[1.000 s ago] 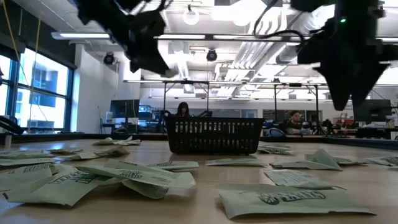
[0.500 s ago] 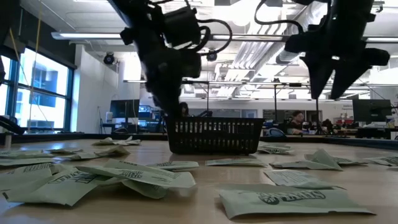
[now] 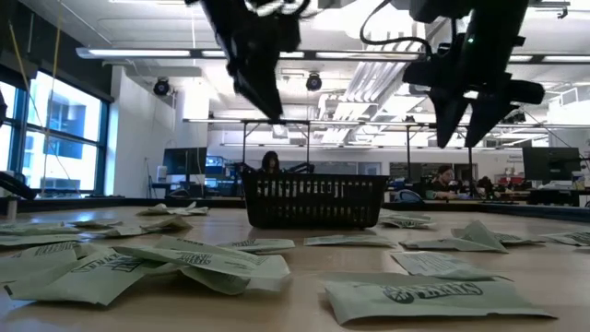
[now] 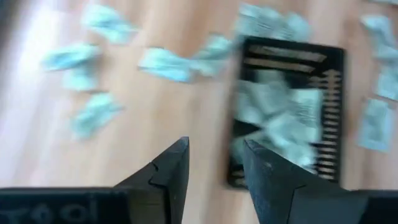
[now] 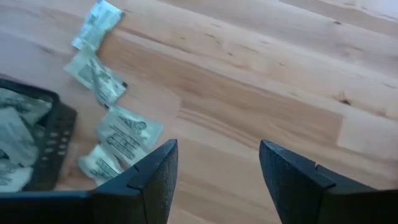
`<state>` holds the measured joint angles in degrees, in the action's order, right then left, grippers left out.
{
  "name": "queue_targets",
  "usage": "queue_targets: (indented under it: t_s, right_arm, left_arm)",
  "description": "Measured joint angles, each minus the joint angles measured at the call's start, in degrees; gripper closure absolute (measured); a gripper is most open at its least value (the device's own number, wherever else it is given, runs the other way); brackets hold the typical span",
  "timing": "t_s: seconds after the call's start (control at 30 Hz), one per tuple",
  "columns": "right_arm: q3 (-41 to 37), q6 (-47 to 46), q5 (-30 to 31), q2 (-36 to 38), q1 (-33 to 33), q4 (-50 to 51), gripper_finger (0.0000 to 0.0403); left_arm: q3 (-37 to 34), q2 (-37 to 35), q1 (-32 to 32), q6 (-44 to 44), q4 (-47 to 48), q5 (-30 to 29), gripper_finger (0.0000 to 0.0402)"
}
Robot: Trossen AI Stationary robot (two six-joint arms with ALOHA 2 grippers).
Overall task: Pick and place Stevia / Truvia into bins
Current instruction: Put the green stevia packet into the black basket
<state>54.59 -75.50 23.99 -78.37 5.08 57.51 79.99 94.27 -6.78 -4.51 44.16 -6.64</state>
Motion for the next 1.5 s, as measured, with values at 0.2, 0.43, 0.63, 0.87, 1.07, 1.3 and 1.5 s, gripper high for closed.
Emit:
queue_targets:
  t_s: [0.2,0.43,0.63,0.87,1.07,1.3,1.5]
  right_arm:
    - [0.0,3.8,-4.6,0.0,-6.2,-2.4,0.0186]
    - [0.0,14.9,-11.3,-0.8,-15.8,-11.2,0.0186]
    - [0.0,19.0,-16.1,-8.8,-25.7,-25.5,0.0196]
    - [2.5,20.7,-18.1,-19.2,-30.0,-30.5,0.0224]
    - [8.9,22.0,-15.2,-25.2,-29.9,-31.8,0.0264]
    - [20.1,26.2,-13.4,-34.3,-30.6,-23.9,0.0273]
    - [26.9,28.4,-19.6,-41.1,-32.3,-16.9,0.0252]
  left_arm:
    - [0.1,-5.3,-6.8,-2.3,7.1,-4.6,0.0228]
    - [-9.6,-11.5,-15.8,-5.3,8.3,0.3,0.023]
    - [-20.8,-17.6,-19.5,-9.8,0.8,8.7,0.023]
    - [-27.9,-22.2,-19.8,-16.8,-0.3,10.2,0.0229]
    - [-28.5,-23.0,-19.9,-17.2,-1.6,10.0,0.0229]
    - [-28.5,-23.0,-19.9,-16.8,-4.1,9.2,0.0229]
    - [-28.5,-23.0,-19.9,-16.8,-3.6,9.2,0.0229]
